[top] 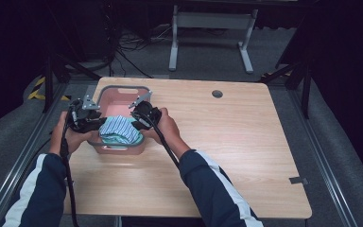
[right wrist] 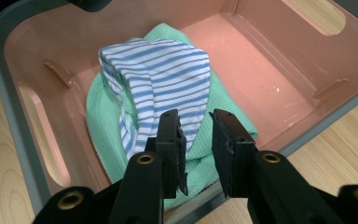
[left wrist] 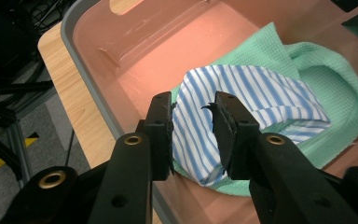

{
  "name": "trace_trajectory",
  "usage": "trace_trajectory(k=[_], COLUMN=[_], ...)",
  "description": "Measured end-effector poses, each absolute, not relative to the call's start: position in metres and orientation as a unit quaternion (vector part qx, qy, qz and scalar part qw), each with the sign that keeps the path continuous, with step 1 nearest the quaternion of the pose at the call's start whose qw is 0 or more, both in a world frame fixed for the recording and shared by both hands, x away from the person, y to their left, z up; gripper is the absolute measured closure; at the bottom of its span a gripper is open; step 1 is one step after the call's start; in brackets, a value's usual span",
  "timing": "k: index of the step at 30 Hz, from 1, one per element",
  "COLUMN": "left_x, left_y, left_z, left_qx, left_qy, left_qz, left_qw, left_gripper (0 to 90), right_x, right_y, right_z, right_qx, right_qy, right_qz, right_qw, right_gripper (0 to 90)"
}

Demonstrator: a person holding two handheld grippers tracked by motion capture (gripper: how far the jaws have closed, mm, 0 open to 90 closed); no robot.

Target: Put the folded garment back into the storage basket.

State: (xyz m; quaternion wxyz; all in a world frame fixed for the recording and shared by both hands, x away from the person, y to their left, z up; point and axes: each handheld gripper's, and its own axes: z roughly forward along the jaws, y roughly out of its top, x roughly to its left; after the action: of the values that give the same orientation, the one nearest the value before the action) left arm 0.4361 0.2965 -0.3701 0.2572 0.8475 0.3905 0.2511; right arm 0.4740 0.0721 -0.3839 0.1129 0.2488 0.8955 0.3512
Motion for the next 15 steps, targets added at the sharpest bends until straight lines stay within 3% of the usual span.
trace_trajectory(k=[15], left_x=[0.411], left_y=[0.28], left_z=[-0.355], left_qx=[0.844], left_qy=[0.363], left_qz=[0.253], left_qw=[0.304], left_gripper=[57.0], right_x=[0.462], right_y=[0.042], right_z=[-0.372], right_qx=[0.236], right_qy=[0.891], right_qz=[0.364], right_qw=[0.137], right_gripper=[66.6])
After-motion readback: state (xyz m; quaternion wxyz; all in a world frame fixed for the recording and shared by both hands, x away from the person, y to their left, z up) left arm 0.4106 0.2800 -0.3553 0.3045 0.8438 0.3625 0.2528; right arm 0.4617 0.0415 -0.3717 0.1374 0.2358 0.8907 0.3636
